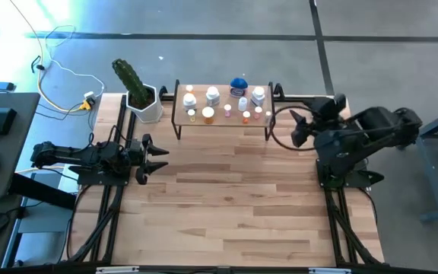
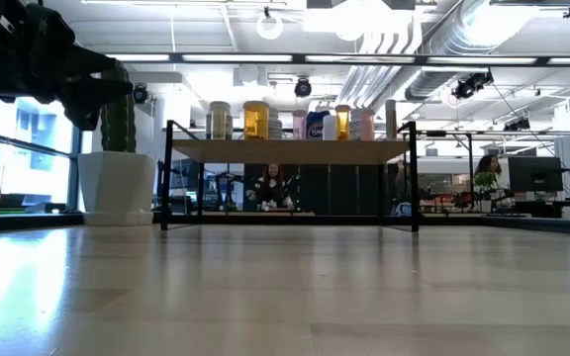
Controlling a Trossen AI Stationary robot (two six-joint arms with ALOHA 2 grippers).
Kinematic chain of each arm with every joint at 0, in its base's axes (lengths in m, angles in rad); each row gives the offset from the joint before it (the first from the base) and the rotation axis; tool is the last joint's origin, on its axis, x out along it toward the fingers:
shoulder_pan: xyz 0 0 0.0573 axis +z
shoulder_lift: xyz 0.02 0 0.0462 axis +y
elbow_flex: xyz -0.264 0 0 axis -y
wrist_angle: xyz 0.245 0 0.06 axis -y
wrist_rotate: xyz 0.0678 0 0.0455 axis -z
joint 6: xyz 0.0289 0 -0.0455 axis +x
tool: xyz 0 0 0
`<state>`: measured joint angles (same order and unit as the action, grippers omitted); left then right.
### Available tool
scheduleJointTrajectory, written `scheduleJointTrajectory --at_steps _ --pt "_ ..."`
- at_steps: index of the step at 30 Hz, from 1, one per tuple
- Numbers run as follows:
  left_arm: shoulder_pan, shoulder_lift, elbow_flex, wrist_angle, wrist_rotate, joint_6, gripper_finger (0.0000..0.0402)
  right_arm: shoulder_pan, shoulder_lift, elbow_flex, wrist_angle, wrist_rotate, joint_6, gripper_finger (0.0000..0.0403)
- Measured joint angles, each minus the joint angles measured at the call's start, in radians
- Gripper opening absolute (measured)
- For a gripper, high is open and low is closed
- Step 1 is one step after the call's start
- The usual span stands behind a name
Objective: Pick and place medicine bottles onto shelf by color
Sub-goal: Return to Home Position
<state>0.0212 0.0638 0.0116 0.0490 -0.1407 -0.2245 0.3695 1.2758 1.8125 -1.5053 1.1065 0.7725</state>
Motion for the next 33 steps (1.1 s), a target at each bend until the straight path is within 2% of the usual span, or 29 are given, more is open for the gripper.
scheduleJointTrajectory --at_steps 2,5,10,16,21,26,29,33 --pt "0.0 0.001 0.0 0.0 0.0 0.0 0.0207 0.001 -0.08 -0.153 0.043 -0.011 0.091 0.0215" --pt "0.0 0.002 0.0 0.0 0.0 0.0 0.0207 0.008 -0.197 -0.373 0.229 -0.057 0.11 0.0215" --pt "0.0 0.002 0.0 0.0 0.0 0.0 0.0207 -0.005 -0.367 -0.713 0.703 -0.168 -0.083 0.0215" --pt "0.0 0.002 0.0 0.0 0.0 0.0 0.0207 -0.085 -0.527 -1.055 1.201 -0.442 -0.307 0.0215" --pt "0.0 0.002 0.0 0.0 0.0 0.0 0.0207 -0.171 -0.637 -1.277 1.48 -0.716 -0.417 0.0215" --pt "0.0 0.002 0.0 0.0 0.0 0.0 0.0207 -0.231 -0.732 -1.455 1.68 -0.917 -0.469 0.0215" --pt "0.0 0.002 0.0 0.0 0.0 0.0 0.0207 -0.248 -0.79 -1.54 1.776 -0.975 -0.506 0.0215" --pt "0.0 0.002 0.0 0.0 0.0 0.0 0.0207 -0.265 -0.886 -1.632 1.825 -0.978 -0.515 0.0215"
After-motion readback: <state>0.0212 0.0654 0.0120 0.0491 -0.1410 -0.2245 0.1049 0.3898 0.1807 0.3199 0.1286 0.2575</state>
